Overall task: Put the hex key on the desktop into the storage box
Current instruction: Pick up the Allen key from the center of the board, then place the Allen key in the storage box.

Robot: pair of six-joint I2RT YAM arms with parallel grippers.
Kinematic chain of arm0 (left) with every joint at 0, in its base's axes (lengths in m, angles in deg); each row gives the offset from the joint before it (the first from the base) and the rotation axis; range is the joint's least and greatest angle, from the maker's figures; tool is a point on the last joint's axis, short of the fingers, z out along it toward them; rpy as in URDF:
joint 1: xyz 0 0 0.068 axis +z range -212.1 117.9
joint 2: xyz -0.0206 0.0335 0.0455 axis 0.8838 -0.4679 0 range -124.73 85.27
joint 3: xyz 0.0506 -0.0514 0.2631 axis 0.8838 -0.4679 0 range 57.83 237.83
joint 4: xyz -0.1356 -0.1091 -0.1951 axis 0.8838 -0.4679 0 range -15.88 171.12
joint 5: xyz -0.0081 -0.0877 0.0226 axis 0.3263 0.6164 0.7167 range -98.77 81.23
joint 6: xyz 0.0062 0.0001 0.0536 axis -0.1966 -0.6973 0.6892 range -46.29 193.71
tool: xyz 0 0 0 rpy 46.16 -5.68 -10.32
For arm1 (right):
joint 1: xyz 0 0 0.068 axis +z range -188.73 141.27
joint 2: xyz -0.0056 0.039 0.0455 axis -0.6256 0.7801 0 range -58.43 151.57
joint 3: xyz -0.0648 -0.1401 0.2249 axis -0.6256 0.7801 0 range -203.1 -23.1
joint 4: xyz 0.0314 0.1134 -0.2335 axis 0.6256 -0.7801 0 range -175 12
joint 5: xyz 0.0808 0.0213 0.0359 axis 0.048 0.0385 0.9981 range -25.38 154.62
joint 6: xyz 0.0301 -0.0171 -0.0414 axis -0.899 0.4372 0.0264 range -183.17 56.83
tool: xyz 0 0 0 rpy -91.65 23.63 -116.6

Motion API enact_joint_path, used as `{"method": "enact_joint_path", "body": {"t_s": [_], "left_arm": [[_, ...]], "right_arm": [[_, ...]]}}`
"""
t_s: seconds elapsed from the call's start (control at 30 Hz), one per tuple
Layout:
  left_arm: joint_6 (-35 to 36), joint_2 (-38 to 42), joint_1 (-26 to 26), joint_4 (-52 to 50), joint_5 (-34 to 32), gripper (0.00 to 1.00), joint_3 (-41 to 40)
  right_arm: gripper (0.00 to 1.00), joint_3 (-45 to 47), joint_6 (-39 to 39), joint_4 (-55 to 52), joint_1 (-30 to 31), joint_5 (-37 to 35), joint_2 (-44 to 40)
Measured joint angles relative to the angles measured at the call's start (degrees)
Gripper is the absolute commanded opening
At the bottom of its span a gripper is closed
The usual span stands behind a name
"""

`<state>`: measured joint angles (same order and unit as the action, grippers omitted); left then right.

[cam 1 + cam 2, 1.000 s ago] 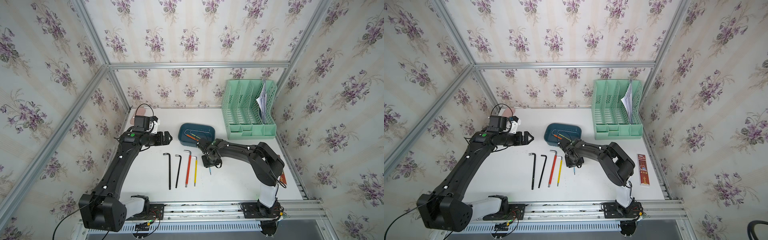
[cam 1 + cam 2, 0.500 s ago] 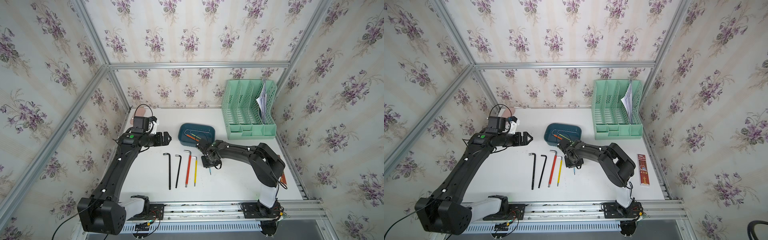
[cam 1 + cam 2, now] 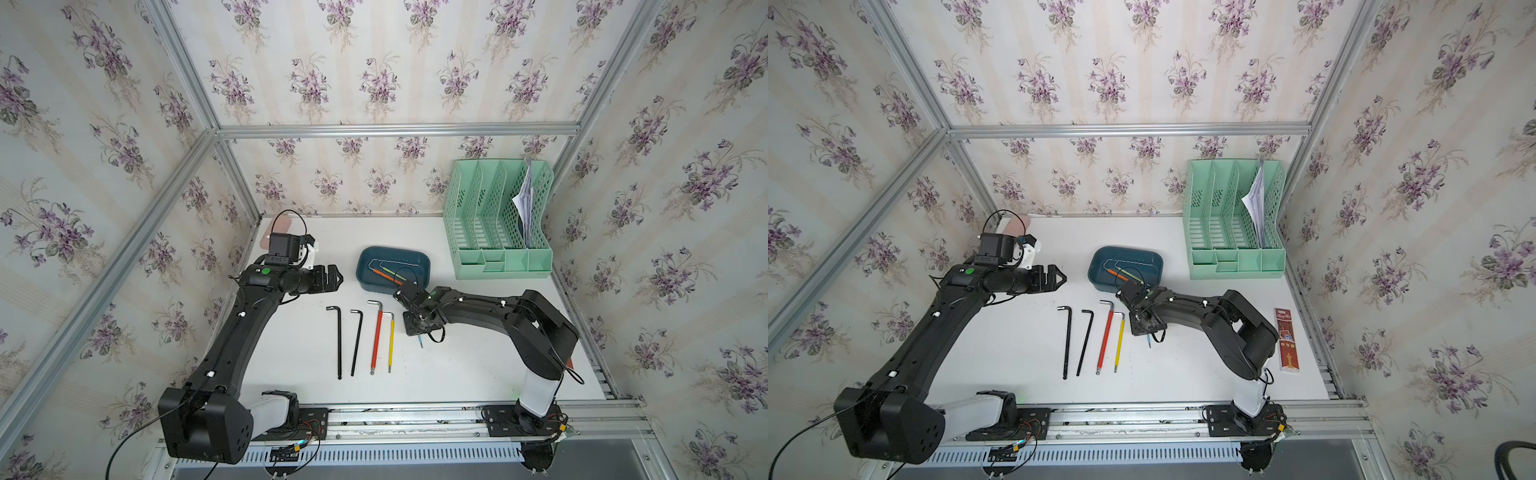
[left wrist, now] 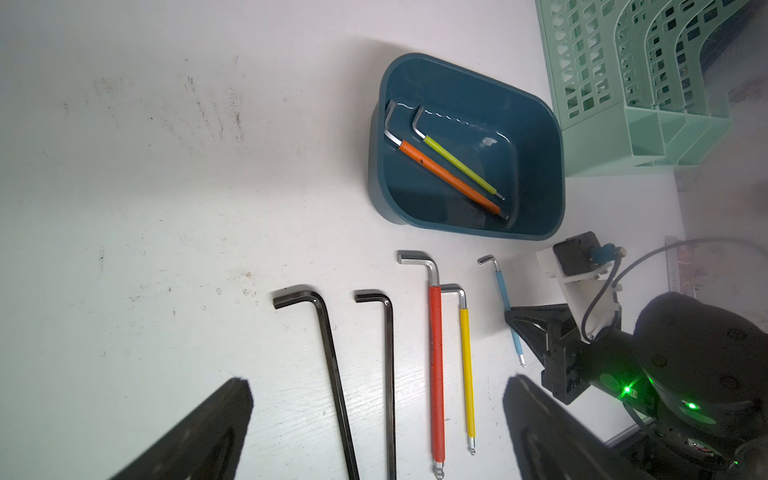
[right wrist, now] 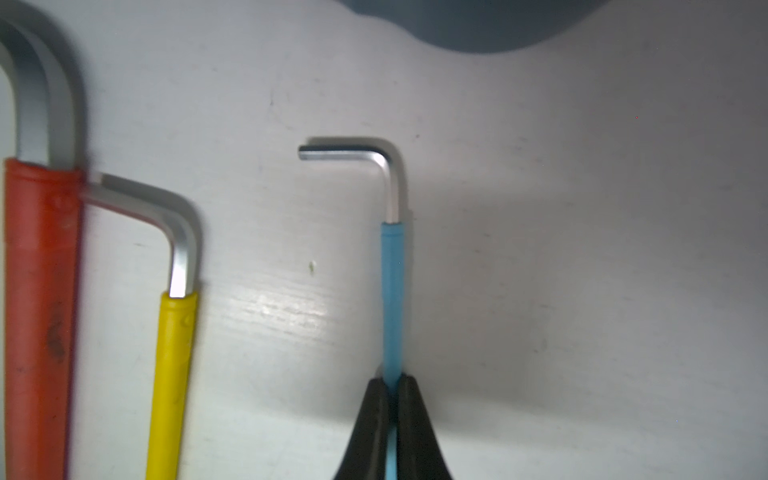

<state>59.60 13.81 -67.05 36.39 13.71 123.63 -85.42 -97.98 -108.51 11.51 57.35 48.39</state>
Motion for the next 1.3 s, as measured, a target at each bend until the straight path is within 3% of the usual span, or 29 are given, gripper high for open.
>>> {"method": "enact_joint_path", "body": {"t_s": [0.2, 0.33, 0.9, 1.03, 1.3], "left_arm": [[0.00, 0.00, 0.09, 0.00, 0.09, 0.99, 0.00], [-0.24, -0.28, 0.44, 0.07, 0.31, 0.99, 0.00], [-0.90, 0.09, 0.48, 0.66, 2.03, 0.99, -0.72], [-0.90, 0.57, 0.48, 0.72, 2.16, 0.99, -1.03], [-0.90, 1.75, 0.48, 0.83, 2.58, 0.99, -1.18]], "right_arm": [[0.00, 1.99, 0.15, 2.40, 0.00, -0.44, -3.58], [0.00, 2.29, 0.33, -2.43, -0.37, -1.49, -6.84], [0.00, -8.66, 5.73, -7.23, -0.37, -5.88, -12.26], [0.00, -14.12, 8.81, -8.13, -0.44, -6.88, -10.51], [0.00, -32.35, 18.14, -11.04, -1.36, -8.48, 1.64]]}}
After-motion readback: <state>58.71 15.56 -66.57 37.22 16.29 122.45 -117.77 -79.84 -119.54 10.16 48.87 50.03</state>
